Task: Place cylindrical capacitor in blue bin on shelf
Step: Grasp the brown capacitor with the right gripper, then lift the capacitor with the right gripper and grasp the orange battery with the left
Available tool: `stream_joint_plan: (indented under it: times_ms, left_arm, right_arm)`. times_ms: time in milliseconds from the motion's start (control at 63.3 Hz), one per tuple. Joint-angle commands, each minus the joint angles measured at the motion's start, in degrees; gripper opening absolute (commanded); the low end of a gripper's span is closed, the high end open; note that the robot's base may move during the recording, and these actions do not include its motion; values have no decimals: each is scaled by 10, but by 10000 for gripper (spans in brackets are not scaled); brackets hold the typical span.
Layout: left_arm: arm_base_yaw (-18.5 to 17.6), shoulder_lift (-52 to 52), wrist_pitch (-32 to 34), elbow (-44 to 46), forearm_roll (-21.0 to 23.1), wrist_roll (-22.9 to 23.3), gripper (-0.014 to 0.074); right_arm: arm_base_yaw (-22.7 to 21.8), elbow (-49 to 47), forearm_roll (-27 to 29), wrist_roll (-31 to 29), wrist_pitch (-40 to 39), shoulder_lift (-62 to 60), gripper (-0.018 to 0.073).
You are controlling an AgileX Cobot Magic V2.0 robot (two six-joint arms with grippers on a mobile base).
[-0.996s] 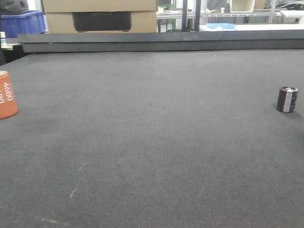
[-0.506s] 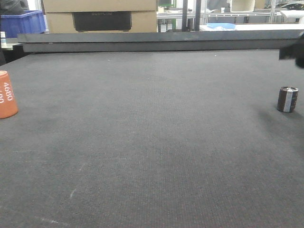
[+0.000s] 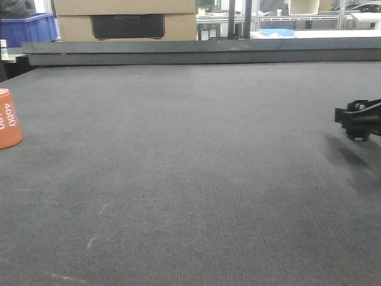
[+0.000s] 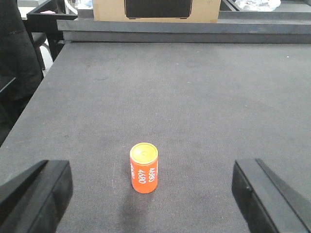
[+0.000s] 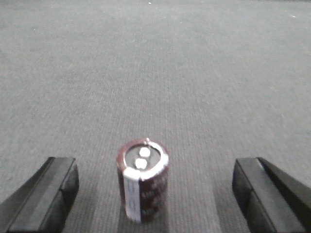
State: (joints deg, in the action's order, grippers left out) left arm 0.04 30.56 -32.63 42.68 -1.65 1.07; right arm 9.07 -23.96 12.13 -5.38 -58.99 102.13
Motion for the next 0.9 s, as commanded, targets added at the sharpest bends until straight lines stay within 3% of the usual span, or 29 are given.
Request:
stream_joint_plan:
  times_ms: [0, 205, 300, 458, 680, 885]
  left_arm:
    - [-4, 0, 6, 2, -1, 1, 571]
    - [-4, 0, 6, 2, -1, 1, 571]
    - [-4, 0, 6, 2, -1, 1, 571]
    - [-4, 0, 6, 2, -1, 1, 571]
    - [-4, 0, 6, 3, -1, 1, 571]
    - [-4, 0, 2, 3, 2, 1, 571]
  right_arm:
    - [0, -15, 3, -1, -23, 16, 529]
    - [0, -41, 4, -1, -23, 47, 529]
    - [0, -48, 4, -1, -29, 61, 487]
    - [0, -50, 5, -1, -30, 74, 258]
    - [0, -50, 7, -1, -51, 71, -172]
    - [0, -50, 19, -18, -4, 24, -160]
